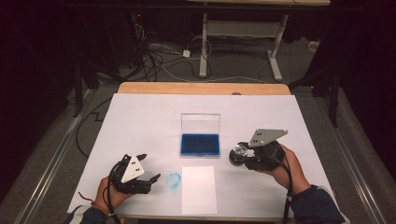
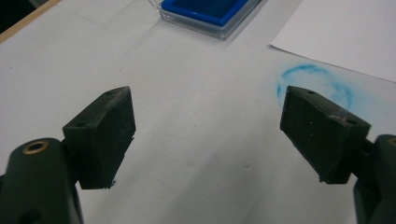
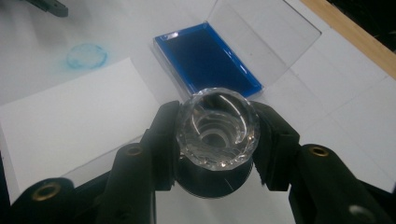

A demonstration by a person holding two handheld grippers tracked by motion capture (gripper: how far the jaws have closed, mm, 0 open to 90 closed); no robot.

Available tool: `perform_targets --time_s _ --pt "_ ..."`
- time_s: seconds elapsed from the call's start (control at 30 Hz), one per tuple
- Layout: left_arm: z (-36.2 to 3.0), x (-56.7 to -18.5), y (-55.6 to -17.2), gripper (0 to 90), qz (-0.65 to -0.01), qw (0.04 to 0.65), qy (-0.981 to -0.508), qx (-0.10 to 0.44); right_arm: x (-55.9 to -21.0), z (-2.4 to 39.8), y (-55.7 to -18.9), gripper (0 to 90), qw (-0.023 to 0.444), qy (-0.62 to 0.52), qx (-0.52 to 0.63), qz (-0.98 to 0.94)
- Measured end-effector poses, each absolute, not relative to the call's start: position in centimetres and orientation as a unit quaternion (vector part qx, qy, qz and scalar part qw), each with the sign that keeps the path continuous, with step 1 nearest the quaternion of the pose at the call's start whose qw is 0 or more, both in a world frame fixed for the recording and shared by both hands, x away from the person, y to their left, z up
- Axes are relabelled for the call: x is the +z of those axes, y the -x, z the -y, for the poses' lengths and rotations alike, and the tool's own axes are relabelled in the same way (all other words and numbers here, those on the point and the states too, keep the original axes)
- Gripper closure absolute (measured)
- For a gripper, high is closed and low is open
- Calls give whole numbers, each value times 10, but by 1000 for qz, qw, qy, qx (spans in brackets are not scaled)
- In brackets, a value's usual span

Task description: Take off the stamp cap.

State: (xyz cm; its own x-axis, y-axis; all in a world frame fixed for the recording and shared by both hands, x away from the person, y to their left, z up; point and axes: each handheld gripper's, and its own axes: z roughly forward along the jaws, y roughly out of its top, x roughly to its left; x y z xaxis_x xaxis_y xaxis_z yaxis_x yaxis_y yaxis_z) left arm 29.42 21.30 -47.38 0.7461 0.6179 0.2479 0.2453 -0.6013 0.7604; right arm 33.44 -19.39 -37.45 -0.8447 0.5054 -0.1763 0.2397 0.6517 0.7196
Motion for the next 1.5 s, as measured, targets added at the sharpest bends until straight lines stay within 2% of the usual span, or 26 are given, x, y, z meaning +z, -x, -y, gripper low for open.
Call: perform_targets --time_s 0.67,0.77,1.5 --pt "-203 -465 -311 168 -237 383 -856 253 -369 162 -353 564 181 -184 367 -893" --pt "-199 -463 -314 146 -238 386 -855 253 -368 159 -355 563 178 -185 370 -893" --pt "-141 -450 -321 146 -192 416 -860 226 -367 143 -350 563 169 -170 383 -892"
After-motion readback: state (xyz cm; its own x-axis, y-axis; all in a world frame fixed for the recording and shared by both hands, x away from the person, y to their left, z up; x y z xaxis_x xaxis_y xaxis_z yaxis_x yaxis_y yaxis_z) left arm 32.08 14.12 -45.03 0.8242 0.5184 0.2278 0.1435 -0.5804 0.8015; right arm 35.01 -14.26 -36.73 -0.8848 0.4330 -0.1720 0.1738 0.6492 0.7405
